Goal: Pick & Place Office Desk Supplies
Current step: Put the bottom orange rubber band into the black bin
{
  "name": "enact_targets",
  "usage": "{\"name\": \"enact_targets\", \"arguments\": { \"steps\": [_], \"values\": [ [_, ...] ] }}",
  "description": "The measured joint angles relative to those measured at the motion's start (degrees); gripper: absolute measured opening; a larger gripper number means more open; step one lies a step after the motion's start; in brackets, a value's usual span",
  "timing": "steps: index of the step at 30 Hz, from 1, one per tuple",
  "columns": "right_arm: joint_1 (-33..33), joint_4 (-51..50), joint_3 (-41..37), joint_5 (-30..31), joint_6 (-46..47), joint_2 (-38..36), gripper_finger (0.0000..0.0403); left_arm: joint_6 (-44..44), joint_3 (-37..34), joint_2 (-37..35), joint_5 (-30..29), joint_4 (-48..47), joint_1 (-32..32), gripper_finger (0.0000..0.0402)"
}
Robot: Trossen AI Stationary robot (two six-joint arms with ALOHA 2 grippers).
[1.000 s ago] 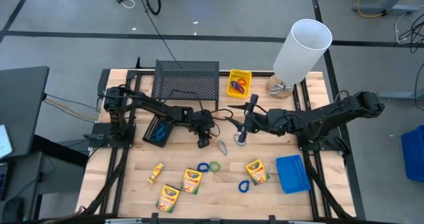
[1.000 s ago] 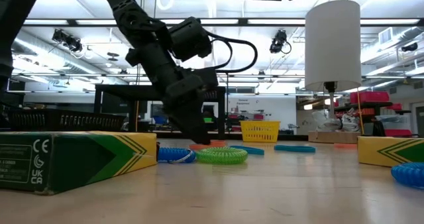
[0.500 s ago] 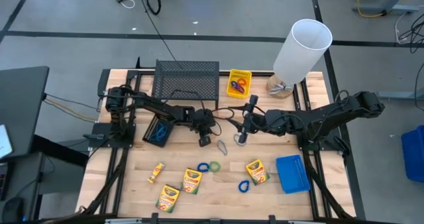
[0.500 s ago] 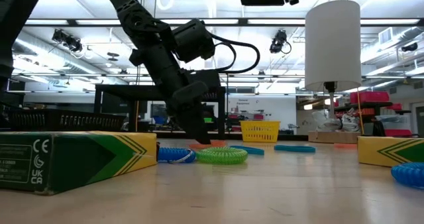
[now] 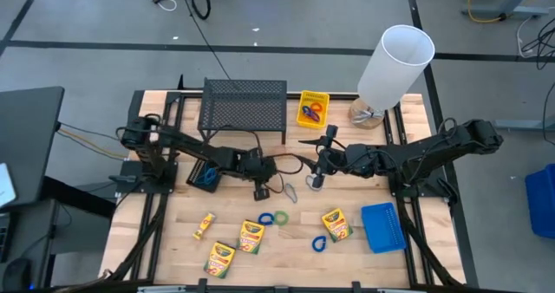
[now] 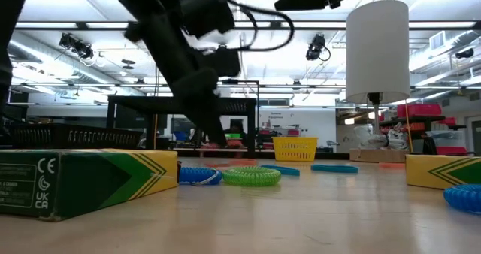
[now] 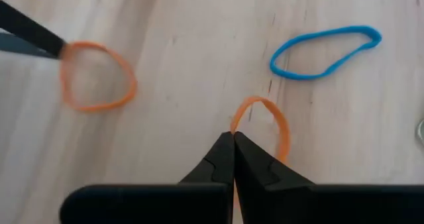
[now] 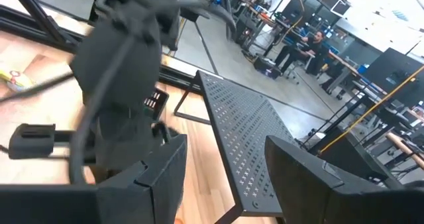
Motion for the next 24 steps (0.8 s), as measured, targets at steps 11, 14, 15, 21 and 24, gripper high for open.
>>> {"name": "enact_targets", "arguments": {
  "steps": [11, 14, 15, 21, 24],
  "values": [
    [0.02, -1.21, 0.0, -0.02, 1.29, 0.0, 0.0212, -7.43, 0.07, -9.3, -14.31, -17.78, -4.55, 0.0001],
    [0.01, -1.94, 0.0, -0.02, 1.55, 0.0, 0.0212, -10.28, 0.08, -11.73, -17.02, -22.79, -5.75, 0.0001],
    [0.0, -2.25, 0.0, -0.08, 1.77, 0.0, 0.0212, -11.48, 0.09, -12.51, -17.71, -24.69, -6.18, 0.0001],
    [0.01, -3.36, 0.0, -0.13, 2.68, 0.0, 0.0212, -19.69, 0.09, -15.83, -20.64, -37.01, -7.86, 0.0001],
    [0.02, -3.68, 0.0, -0.16, 3.0, 0.0, 0.0212, -25.36, 0.09, -16.5, -21.88, -45.03, -8.51, 0.0001]
  ]
}}
